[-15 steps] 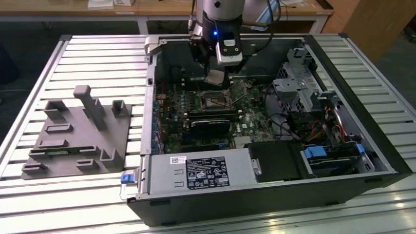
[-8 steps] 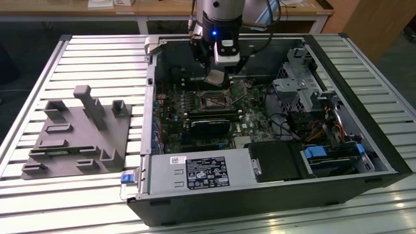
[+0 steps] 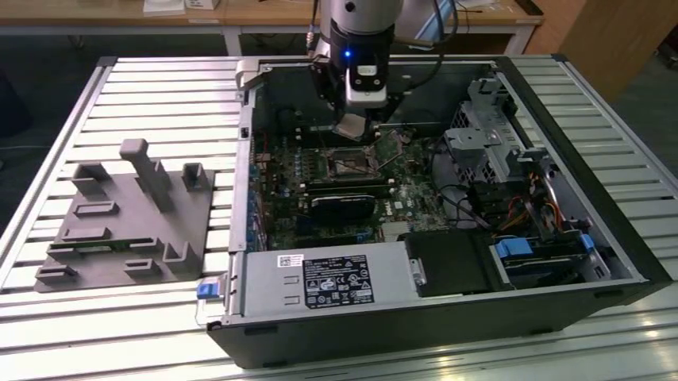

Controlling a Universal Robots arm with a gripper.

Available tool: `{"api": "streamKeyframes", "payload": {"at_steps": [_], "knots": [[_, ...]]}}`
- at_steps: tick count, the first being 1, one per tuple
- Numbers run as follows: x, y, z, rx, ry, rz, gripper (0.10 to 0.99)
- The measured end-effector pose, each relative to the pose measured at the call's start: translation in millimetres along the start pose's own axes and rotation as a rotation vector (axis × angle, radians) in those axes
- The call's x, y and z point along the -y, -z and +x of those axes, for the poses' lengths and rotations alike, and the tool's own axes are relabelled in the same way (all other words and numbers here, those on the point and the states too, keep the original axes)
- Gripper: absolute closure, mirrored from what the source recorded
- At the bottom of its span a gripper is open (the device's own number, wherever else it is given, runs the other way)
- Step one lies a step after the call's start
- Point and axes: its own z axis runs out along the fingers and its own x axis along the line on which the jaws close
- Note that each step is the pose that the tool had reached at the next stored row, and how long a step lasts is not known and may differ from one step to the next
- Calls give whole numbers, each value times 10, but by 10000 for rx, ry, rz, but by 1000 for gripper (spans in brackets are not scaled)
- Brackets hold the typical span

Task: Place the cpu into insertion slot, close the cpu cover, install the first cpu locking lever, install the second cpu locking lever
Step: 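Place the cpu into insertion slot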

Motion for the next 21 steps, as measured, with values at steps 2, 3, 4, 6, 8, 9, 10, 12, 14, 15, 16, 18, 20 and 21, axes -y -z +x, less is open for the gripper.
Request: {"api": "streamKeyframes", "payload": {"at_steps": [2,3,4,6,8,9,10,12,14,15,16,18,20,21], "knots": [[0,-1,0,12,-135,-2,545],[0,-1,0,18,-202,-4,545],[0,-2,0,24,-268,-5,545],[0,-3,0,37,-411,-7,545],[0,-4,0,49,-545,-11,545],[0,-5,0,55,-613,-12,545],[0,-5,0,61,-682,-13,545],[1,-6,0,74,-821,-16,545],[1,-7,0,86,-955,-18,545],[1,-8,0,92,-1024,-20,545],[1,-9,0,98,-1094,-21,545],[1,-10,0,112,-1246,-24,545],[1,-11,0,127,-1415,-27,545],[1,-12,0,135,-1497,-29,545]]}}
